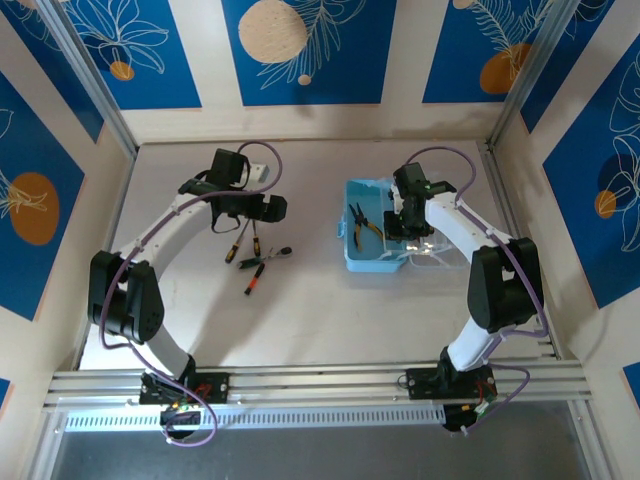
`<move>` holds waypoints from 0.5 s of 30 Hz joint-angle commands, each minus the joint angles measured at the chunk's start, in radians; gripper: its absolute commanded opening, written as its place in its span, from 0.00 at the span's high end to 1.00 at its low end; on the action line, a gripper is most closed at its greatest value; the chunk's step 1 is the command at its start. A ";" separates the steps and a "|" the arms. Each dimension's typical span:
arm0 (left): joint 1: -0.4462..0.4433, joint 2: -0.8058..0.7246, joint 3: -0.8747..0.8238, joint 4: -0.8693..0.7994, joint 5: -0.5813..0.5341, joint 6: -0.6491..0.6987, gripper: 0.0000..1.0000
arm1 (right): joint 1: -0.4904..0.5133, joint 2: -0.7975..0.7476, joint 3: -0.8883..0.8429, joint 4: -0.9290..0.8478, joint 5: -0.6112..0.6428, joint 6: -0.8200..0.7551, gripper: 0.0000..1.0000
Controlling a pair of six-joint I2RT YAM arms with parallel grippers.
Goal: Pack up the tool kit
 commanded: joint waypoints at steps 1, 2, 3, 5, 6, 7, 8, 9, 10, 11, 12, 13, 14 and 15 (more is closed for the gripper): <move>0.001 0.011 -0.002 -0.014 0.008 0.029 0.00 | 0.000 0.005 0.018 0.029 -0.004 -0.007 0.90; 0.001 0.010 -0.003 -0.014 0.008 0.029 0.00 | -0.002 0.005 0.018 0.029 -0.003 -0.007 0.90; 0.001 0.009 -0.003 -0.015 0.009 0.028 0.00 | -0.001 0.006 0.016 0.030 -0.003 -0.006 0.90; 0.001 0.009 -0.004 -0.015 0.009 0.028 0.00 | -0.002 0.009 0.017 0.030 0.000 -0.005 0.89; 0.000 0.010 -0.003 -0.017 0.008 0.028 0.00 | -0.001 0.009 0.017 0.028 0.002 -0.004 0.88; 0.001 0.010 -0.003 -0.018 0.007 0.028 0.00 | -0.001 0.008 0.020 0.026 0.004 -0.004 0.86; 0.001 0.009 -0.003 -0.020 0.005 0.029 0.00 | -0.001 0.008 0.022 0.023 0.007 -0.004 0.83; 0.000 0.010 -0.003 -0.020 0.004 0.029 0.00 | 0.001 0.006 0.024 0.020 0.012 -0.004 0.79; 0.001 0.009 -0.003 -0.022 0.002 0.030 0.00 | 0.001 0.003 0.028 0.014 0.020 -0.004 0.75; 0.001 0.008 -0.003 -0.022 0.001 0.030 0.00 | 0.003 0.000 0.034 0.008 0.026 -0.005 0.71; 0.001 0.008 -0.003 -0.023 -0.001 0.031 0.00 | 0.004 -0.002 0.037 0.004 0.028 -0.005 0.69; 0.001 0.009 -0.002 -0.024 -0.002 0.031 0.00 | 0.005 -0.008 0.042 -0.003 0.032 -0.005 0.67; 0.001 0.008 -0.003 -0.025 -0.004 0.031 0.00 | 0.007 -0.011 0.047 -0.007 0.036 -0.007 0.65; 0.001 0.007 -0.002 -0.025 -0.004 0.033 0.00 | 0.009 -0.017 0.050 -0.011 0.039 -0.007 0.64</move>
